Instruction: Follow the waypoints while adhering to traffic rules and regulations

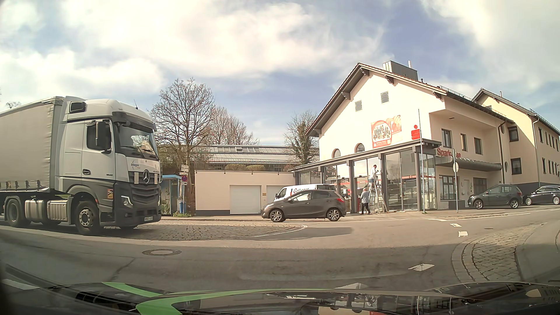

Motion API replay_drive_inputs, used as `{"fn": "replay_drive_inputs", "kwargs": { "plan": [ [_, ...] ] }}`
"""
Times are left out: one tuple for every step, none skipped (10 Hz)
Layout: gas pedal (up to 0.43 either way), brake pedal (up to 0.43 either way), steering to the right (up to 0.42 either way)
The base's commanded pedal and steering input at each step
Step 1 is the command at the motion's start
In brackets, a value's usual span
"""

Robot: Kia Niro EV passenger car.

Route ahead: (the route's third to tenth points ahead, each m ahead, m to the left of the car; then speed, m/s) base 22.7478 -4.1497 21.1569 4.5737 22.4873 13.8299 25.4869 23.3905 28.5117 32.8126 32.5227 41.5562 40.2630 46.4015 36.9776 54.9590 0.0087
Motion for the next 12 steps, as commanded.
{"fn": "replay_drive_inputs", "kwargs": {
  "plan": [
    [0.000,0.409,0.096],
    [0.000,0.402,0.097],
    [0.000,0.402,0.097],
    [0.000,0.402,0.097],
    [0.000,0.402,0.097],
    [0.000,0.402,0.097],
    [0.000,0.402,0.097],
    [0.000,0.402,0.097],
    [0.000,0.396,0.097],
    [0.000,0.402,0.097],
    [0.000,0.402,0.097],
    [0.000,0.402,0.097]
  ]
}}
